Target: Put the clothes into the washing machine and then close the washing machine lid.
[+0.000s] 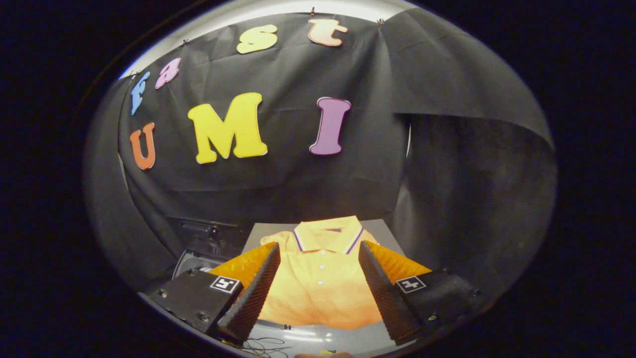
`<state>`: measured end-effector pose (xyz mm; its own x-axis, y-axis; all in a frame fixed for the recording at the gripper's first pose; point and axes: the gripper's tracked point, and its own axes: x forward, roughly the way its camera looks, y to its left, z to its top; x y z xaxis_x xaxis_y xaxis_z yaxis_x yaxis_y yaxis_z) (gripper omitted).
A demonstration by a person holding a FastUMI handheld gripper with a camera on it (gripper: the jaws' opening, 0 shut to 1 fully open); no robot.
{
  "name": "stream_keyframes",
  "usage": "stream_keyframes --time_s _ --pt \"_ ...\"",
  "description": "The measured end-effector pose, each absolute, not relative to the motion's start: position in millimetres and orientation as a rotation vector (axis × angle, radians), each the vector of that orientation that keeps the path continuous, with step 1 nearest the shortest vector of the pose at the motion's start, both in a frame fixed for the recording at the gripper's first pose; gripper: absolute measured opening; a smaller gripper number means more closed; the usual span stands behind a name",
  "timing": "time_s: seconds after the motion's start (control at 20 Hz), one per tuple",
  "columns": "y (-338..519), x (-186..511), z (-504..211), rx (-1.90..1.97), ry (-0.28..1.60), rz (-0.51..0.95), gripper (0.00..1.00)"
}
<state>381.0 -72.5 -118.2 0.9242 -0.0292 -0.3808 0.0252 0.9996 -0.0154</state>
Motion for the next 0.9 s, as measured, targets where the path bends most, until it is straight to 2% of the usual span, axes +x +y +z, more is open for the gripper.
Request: stream_keyframes --time_s 0.25,0.5,0.9 --pt "-84 432 -182 -0.027 0.539 -0.042 0.99" --pt "-92 449 -232 0.001 0.695 -0.061 0.99" --pt "-94 451 -247 -0.041 0.814 -0.102 0.96"
